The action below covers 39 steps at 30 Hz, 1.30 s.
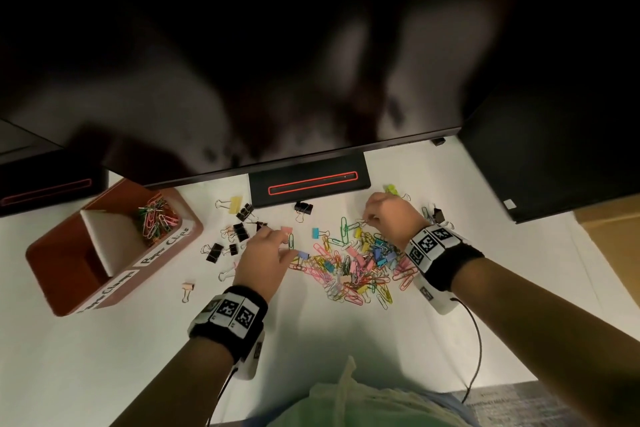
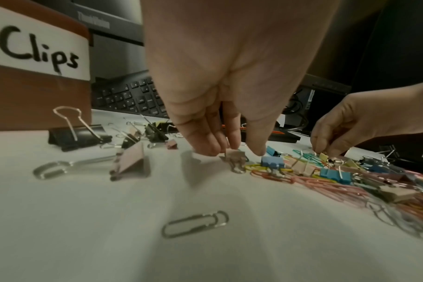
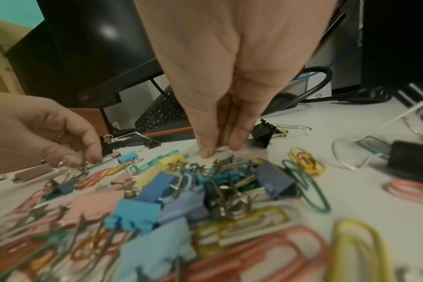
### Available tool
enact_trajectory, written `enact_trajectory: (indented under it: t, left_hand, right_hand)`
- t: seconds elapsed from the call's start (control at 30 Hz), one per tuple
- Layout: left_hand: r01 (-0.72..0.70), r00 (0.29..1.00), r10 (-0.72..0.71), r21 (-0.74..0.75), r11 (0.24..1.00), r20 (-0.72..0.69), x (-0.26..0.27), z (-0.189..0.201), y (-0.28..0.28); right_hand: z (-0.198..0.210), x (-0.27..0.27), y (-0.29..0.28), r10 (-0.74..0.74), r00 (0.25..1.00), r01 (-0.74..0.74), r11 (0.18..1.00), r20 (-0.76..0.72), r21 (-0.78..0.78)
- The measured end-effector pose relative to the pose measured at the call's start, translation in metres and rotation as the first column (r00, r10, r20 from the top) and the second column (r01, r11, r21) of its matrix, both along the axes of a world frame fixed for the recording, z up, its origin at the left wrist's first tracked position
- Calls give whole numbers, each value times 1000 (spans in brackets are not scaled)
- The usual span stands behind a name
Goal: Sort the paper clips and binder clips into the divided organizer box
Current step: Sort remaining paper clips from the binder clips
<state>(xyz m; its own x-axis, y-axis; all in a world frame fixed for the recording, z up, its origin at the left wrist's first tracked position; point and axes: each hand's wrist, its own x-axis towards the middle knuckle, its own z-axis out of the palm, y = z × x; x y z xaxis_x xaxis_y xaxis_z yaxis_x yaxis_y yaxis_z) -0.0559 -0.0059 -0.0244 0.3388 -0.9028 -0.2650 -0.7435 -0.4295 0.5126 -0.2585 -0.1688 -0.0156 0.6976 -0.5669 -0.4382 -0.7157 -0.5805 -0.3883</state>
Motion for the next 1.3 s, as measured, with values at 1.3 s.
enact_trajectory:
  t: [1.3]
  left_hand:
    - [203,971,-204,-19,979,-123,17,18,3]
  right_hand:
    - [6,34,16,135,991,-131,977,-10,170]
